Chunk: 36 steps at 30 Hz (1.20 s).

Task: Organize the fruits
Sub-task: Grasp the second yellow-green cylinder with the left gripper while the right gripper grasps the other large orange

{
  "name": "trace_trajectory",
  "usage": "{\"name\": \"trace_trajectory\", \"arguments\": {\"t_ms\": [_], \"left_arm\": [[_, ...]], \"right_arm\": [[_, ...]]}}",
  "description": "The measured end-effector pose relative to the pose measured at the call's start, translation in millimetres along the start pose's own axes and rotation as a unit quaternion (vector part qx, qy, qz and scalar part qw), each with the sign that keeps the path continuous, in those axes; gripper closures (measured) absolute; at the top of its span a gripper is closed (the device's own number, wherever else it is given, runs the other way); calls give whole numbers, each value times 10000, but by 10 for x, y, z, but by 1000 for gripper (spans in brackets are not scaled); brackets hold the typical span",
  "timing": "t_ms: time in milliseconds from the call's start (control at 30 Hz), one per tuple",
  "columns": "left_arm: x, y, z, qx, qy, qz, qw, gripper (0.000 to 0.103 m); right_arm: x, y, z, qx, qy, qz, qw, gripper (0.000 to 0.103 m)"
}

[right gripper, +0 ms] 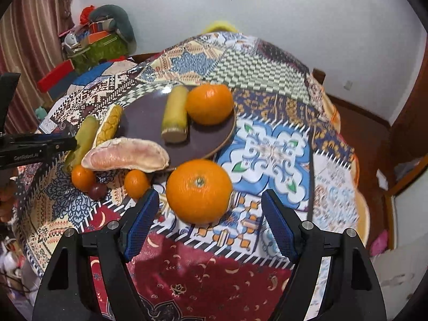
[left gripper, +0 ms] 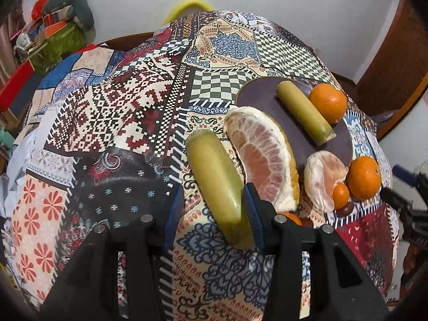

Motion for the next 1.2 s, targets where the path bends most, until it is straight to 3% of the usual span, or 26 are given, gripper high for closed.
{"name": "trace_trajectory", "arguments": {"t_ms": [433, 733, 900, 1200], "left_arm": [[-36, 252, 48, -81, -32, 6, 10000, 52], [-19, 222, 37, 1, -1, 87, 10000, 58], [-7, 147, -37, 65, 75, 47, 9999, 63], [164, -42, -138, -80, 315, 41, 9995, 65]], "right_arm": [[45, 240, 44, -159, 240, -204, 9994, 24], [2, 408, 9, -229, 327, -259, 9989, 24], [9, 397, 12, -411, 381, -225, 9982, 40], [101, 259, -3, -328, 233, -118, 9991, 41]]}}
Point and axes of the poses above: each gripper's, at about its wrist camera, not at the fingertips, and y roughly the way its jaws point, z to its right, x to its underside, the point moved 2 cm from there along y, roughly the way its jaws point, and after that the axes turned 4 degrees about -y, right-handed, at the moved point
